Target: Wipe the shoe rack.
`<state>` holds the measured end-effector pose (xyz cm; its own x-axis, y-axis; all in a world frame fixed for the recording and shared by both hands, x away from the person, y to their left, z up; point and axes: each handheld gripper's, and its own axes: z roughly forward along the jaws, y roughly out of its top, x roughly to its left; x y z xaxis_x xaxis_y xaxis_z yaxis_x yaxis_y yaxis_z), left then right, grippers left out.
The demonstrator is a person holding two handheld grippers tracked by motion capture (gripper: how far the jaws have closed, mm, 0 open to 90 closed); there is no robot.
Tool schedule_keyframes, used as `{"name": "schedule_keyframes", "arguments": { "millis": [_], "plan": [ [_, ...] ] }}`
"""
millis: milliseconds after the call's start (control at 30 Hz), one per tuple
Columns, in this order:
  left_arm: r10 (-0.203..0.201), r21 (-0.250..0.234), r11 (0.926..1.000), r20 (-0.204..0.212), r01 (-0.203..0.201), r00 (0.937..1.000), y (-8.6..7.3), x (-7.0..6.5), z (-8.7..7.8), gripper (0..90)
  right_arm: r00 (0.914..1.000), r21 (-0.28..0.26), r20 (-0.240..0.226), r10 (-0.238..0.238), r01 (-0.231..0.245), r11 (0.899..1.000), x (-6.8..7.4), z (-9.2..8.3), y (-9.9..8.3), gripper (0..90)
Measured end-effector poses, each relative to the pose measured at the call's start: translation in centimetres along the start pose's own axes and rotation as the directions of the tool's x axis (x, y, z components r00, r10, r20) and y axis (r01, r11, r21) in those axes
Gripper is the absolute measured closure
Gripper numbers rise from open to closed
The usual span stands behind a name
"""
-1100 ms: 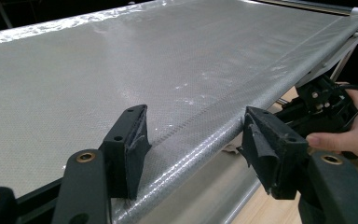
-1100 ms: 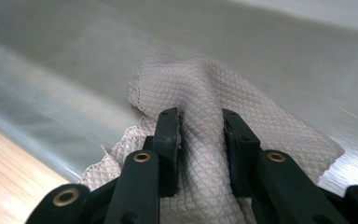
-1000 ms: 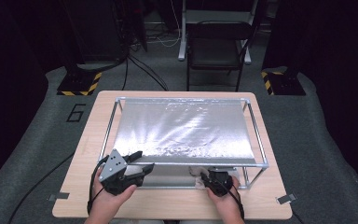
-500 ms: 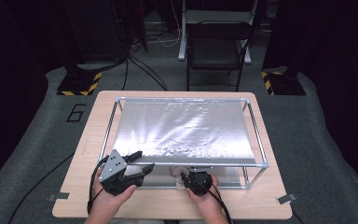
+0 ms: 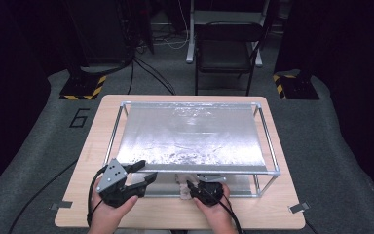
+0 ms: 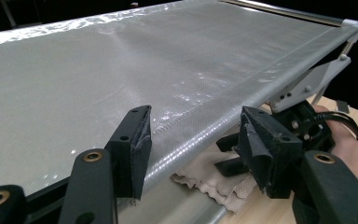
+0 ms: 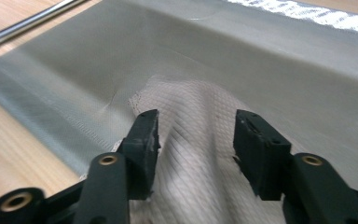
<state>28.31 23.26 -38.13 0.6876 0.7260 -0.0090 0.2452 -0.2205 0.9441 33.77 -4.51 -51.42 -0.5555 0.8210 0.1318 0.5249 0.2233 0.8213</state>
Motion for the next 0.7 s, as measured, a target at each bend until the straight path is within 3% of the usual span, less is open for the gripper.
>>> {"name": "schedule_keyframes", "arguments": {
  "millis": [133,333,367,400,433,467,600,633,667,700],
  "plan": [
    [0.022,-0.026,0.9994,-0.006,-0.022,0.9997,-0.3,-0.7,-1.0,44.1,1.0,0.003,-0.007,0.006,-0.006,1.0,-0.7,-1.1,-0.1,46.5],
    [0.048,0.001,0.9988,0.03,-0.048,0.9984,-1.0,-2.0,-1.4,45.3,0.9992,-0.007,-0.003,0.039,-0.039,0.999,-1.9,-2.8,-0.6,47.5],
    [0.051,0.004,0.9987,0.03,-0.052,0.9982,-1.3,-2.1,-1.2,45.5,0.9993,-0.004,0.003,0.037,-0.037,0.999,-2.1,-3.1,-0.7,49.4],
    [0.049,0.012,0.9987,0.032,-0.05,0.9983,-1.6,-2.3,-0.9,45.8,0.9994,-0.001,0.034,-0.004,0.004,1.0,-2.7,-3.3,-0.8,51.8],
    [0.052,0.033,0.998,0.038,-0.054,0.9979,-2.1,-2.4,-0.4,45.9,0.9991,-0.001,0.043,0.0,0.0,1.0,-3.0,-3.5,-0.9,54.6],
    [0.051,0.036,0.998,0.038,-0.052,0.998,-2.3,-2.4,-0.2,45.9,0.9992,0.0,0.027,0.029,-0.029,1.0,-3.4,-3.6,-1.2,55.5],
    [0.043,0.051,0.9977,0.051,-0.046,0.9978,-3.2,-2.7,1.0,45.7,0.9994,0.022,0.02,0.03,-0.031,0.999,-3.9,-3.2,-1.6,58.4],
    [0.05,0.054,0.9972,0.045,-0.052,0.9977,-3.5,-2.8,1.4,45.7,0.9994,0.028,0.032,0.011,-0.011,1.0,-4.0,-3.2,-1.7,59.6],
    [0.051,0.057,0.9969,0.046,-0.054,0.9976,-3.7,-2.8,1.7,45.6,0.9987,0.031,0.02,0.046,-0.047,0.998,-3.7,-2.8,-1.8,61.2],
    [0.046,0.064,0.9967,0.049,-0.05,0.9977,-4.3,-2.7,2.4,45.6,0.9999,0.042,0.013,0.004,-0.004,0.999,-3.6,-2.5,-1.8,63.8]
  ]
}}
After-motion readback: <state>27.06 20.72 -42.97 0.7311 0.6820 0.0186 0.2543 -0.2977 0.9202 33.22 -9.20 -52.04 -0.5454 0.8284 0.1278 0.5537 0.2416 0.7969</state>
